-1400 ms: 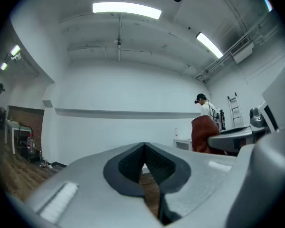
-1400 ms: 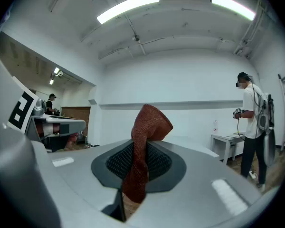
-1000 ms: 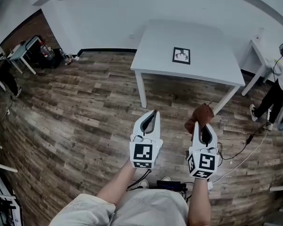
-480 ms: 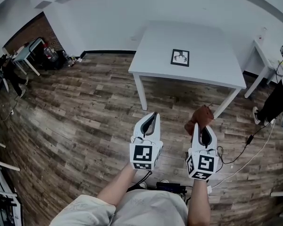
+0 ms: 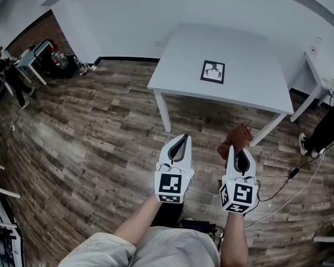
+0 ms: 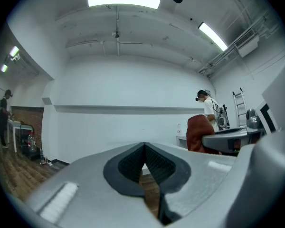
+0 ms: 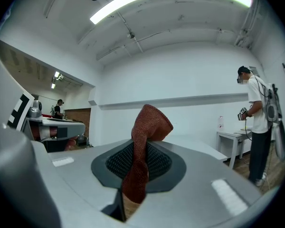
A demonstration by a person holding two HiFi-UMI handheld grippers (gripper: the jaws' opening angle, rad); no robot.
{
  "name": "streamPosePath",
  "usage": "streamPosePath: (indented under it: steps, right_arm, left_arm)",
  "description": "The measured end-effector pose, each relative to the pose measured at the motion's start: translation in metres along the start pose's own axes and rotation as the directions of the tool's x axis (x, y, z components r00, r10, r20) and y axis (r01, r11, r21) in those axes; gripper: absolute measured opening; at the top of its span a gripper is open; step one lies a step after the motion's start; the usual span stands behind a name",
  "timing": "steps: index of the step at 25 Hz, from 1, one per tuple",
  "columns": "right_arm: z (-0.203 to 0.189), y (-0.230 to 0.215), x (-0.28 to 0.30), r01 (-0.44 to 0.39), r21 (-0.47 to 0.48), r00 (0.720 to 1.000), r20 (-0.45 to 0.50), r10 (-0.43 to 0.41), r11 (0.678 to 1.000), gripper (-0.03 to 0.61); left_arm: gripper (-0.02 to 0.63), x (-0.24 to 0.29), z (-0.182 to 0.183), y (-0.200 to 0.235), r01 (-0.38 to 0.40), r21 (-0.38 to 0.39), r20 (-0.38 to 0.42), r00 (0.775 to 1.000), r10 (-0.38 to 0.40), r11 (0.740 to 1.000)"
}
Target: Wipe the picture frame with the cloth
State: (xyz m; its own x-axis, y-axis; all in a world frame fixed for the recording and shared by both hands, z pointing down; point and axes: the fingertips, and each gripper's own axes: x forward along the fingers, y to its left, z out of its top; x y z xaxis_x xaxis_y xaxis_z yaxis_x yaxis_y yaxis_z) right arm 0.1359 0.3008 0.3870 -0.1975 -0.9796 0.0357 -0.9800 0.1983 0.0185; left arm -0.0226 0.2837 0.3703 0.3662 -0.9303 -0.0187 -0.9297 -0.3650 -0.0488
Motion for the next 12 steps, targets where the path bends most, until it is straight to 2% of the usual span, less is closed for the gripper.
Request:
streamPosePath:
  steps: [6, 10, 12]
  right_arm:
    - [-0.014, -0.011, 0.075, 0.027, 0.006, 0.999, -0.023, -0.027, 1.0, 0.078]
    - [-0.013, -0.007, 0.135, 0.042, 0.0, 0.998, -0.044, -0.042, 0.999, 0.08]
    - [-0.009, -0.005, 0.165, 0.042, -0.006, 0.998, -0.052, -0.042, 0.999, 0.078]
  left_arm:
    - [0.0, 0.068, -0.011, 0.033, 0.017, 0.01, 0.007, 1.0, -0.017, 1.0]
    - [0.0, 0.115, -0.017, 0.064, 0.027, 0.042, 0.005, 1.0, -0.027, 0.999]
    - [0.0, 0.142, -0.021, 0.078, 0.038, 0.03, -0.005, 0.999, -0.038, 0.999]
